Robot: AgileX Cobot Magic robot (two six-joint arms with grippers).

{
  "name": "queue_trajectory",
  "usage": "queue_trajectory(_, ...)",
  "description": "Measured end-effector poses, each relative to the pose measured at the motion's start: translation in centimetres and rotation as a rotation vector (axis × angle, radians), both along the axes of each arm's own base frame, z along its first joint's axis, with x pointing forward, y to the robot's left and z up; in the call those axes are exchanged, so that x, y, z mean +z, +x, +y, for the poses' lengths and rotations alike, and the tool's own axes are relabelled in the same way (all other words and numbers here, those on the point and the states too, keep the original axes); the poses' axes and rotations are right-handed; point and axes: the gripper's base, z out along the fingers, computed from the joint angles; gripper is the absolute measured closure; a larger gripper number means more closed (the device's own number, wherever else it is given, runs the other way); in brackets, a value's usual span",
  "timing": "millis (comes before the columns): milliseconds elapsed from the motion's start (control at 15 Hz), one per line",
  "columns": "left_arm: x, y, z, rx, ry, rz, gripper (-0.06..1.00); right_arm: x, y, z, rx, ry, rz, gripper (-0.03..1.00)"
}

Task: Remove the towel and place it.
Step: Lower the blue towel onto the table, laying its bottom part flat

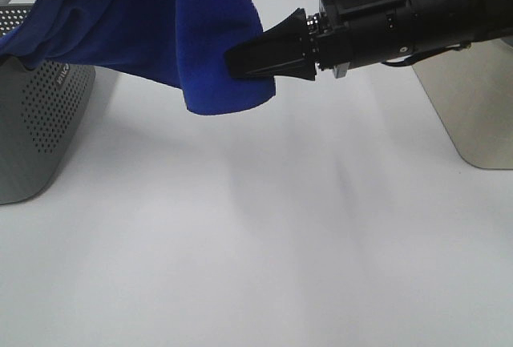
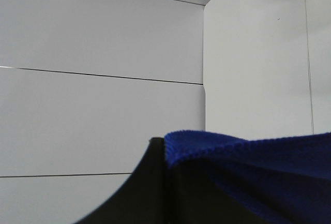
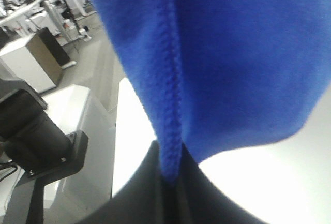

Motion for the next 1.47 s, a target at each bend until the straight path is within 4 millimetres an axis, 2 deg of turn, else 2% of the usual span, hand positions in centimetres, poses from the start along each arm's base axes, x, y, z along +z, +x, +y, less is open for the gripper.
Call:
queue_trajectory(133,0.0,0.2,0.2,0.014,-0.023,0.012,0.94,2.5,0.5,-0.4,-0.057,-0.118,0.024,0.95)
queue_trajectory(400,0.4,2.4,2.1,0.122,-0.268,0.082,0.94,9.8,2.0,-1.7,-0.261,-0.294,0.047,0.95)
queue_trajectory(467,0.4,2.8,2.3,0.135,-0.307,0.088,0.94,10.9,2.2,-1.9,-0.294,-0.312,0.035,0.95)
queue_trajectory(733,0.5,5.8,2.7,0.122,-0.622,0.103,0.94,19.4,3.9,-3.9,-0.572,-0.357,-0.234,0.95)
queue_trajectory(867,1.3,6.6,2.8,0.043,-0.743,0.055,0.94,22.6,4.4,-4.7,-0.675,-0.368,-0.375,0.95)
queue_trajectory(1133,2.4,8.3,3.6,-0.147,-0.904,-0.095,0.94,25.9,5.5,-5.7,-0.838,-0.318,-0.591,0.95)
queue_trajectory(1267,1.7,10.6,4.7,-0.203,-0.930,-0.176,0.94,27.3,6.1,-5.9,-0.918,-0.222,-0.727,0.95)
queue_trajectory(1467,0.0,13.8,6.4,-0.246,-0.973,-0.240,0.94,28.2,6.8,-5.8,-0.978,-0.116,-0.833,0.95)
